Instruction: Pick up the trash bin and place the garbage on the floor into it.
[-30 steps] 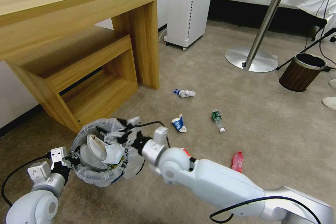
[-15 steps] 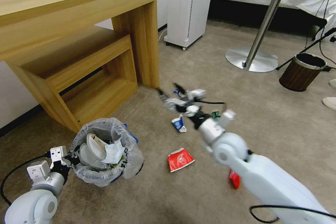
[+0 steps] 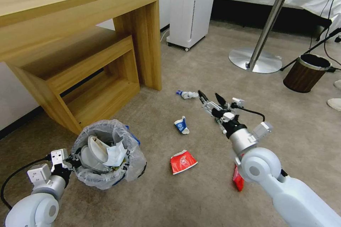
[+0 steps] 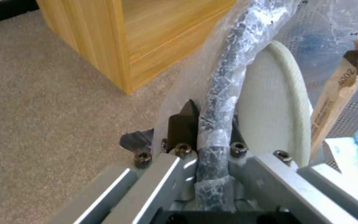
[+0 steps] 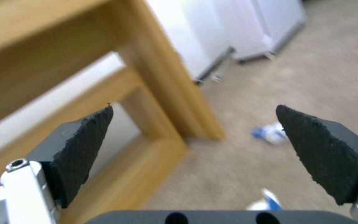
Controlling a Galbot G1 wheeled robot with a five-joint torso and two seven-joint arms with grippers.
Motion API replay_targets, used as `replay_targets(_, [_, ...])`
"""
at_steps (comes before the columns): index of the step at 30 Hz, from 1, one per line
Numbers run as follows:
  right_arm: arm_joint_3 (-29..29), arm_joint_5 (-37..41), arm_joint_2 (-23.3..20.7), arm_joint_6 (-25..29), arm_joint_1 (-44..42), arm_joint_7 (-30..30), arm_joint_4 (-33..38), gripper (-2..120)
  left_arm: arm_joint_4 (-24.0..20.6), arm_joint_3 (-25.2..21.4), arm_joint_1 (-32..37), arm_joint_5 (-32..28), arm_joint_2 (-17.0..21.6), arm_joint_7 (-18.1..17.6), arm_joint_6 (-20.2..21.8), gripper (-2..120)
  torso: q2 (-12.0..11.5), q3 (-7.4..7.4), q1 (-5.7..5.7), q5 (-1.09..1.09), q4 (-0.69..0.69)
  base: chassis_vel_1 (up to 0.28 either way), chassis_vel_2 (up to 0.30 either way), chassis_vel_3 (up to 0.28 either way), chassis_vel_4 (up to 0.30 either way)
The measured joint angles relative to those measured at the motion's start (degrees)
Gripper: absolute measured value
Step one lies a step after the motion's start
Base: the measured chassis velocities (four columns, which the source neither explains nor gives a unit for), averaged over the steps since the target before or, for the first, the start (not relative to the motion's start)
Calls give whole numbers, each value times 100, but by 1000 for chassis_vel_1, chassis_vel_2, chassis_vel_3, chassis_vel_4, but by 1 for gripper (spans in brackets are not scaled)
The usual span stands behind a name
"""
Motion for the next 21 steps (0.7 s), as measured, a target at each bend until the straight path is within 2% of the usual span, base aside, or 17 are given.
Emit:
replay_targets(5, [95, 188, 236, -143, -137, 293, -335, 100, 10, 9, 1, 4, 4, 6, -11, 0, 0, 0, 0, 1, -1, 0, 0, 0, 0])
replay_targets(7, [105, 436, 440, -384, -82, 685, -550, 100, 22, 12, 11, 13, 9, 10, -20, 0, 0, 0, 0, 0, 0, 0, 0, 0, 0])
replay_targets(8, [105, 436, 440, -384, -82, 685, -550, 100, 22, 12, 11, 13, 9, 10, -20, 0, 0, 0, 0, 0, 0, 0, 0, 0, 0])
replay_targets(10, [61, 694, 664, -729, 106, 1131, -768, 100, 39, 20, 9, 19, 9, 13, -21, 0, 0, 0, 0, 0, 0, 0, 0, 0, 0])
replay_targets(14, [6, 1055, 977, -1026, 408, 1539, -1105, 100, 62, 34, 3, 33, 7, 15, -28, 0, 0, 0, 0, -2, 1, 0, 0, 0, 0])
replay_targets(21, [-106, 1249, 1347, -1222, 642, 1735, -1735, 100, 100, 63, -1, 83, -31, 15, -49, 0, 0, 1, 0, -1, 0, 0, 0, 0, 0])
